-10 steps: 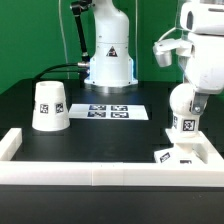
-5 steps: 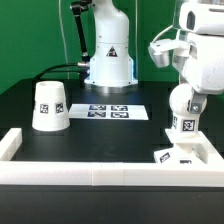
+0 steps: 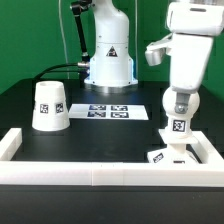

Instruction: Assemble lamp

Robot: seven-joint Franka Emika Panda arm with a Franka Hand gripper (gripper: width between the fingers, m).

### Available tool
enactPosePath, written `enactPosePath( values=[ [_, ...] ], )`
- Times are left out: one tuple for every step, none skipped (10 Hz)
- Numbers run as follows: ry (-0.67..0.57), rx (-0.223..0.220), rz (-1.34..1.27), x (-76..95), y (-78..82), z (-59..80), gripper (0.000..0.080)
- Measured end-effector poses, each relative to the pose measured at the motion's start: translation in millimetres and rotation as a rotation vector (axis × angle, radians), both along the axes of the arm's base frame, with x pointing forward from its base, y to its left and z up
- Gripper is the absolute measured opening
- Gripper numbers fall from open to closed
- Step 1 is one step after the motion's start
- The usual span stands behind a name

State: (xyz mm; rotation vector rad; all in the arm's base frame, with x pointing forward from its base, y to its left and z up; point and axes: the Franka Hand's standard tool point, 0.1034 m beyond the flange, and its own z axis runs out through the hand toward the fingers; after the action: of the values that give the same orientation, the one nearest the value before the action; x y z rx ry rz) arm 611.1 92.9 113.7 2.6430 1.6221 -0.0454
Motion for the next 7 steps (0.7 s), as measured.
enactPosePath(
  values=[
    [-0.005, 0.000, -0.116, -0.1, 0.3, -0.1, 0.0580],
    [-0.011, 0.000, -0.238, -0.2, 0.3, -0.1, 0.0580],
    [-0.012, -0.003, -0.374, -1.1, 0.5, -0.3, 0.0580],
    [-0.006, -0.010, -0.491, -2.3, 0.3, -0.3, 0.0580],
    [0.006, -0.020, -0.561, -2.3, -0.1, 0.1, 0.0580],
    [0.003, -0.022, -0.657, -0.1, 0.5, 0.6, 0.0580],
    [-0.002, -0.024, -0.726, -0.2, 2.0, 0.7, 0.0580]
  ],
)
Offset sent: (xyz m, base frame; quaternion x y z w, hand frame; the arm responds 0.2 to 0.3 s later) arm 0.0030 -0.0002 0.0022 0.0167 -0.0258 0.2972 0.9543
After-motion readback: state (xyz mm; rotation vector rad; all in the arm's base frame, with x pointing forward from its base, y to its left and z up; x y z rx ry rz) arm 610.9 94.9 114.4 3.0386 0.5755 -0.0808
